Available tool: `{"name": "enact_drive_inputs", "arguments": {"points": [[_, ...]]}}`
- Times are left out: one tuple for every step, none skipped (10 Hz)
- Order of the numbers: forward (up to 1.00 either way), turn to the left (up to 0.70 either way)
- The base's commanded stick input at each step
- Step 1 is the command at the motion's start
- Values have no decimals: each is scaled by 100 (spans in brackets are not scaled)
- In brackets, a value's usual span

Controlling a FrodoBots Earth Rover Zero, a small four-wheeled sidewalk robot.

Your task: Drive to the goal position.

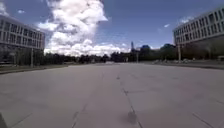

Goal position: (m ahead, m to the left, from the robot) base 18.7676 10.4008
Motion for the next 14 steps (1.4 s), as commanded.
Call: {"name": "enact_drive_inputs", "arguments": {"points": [[70, 0], [70, 0], [70, 0], [70, 0], [70, 0], [70, 0], [70, 0], [70, 0], [70, 0], [70, 0], [70, 0], [70, 0], [70, 0], [70, 0]]}}
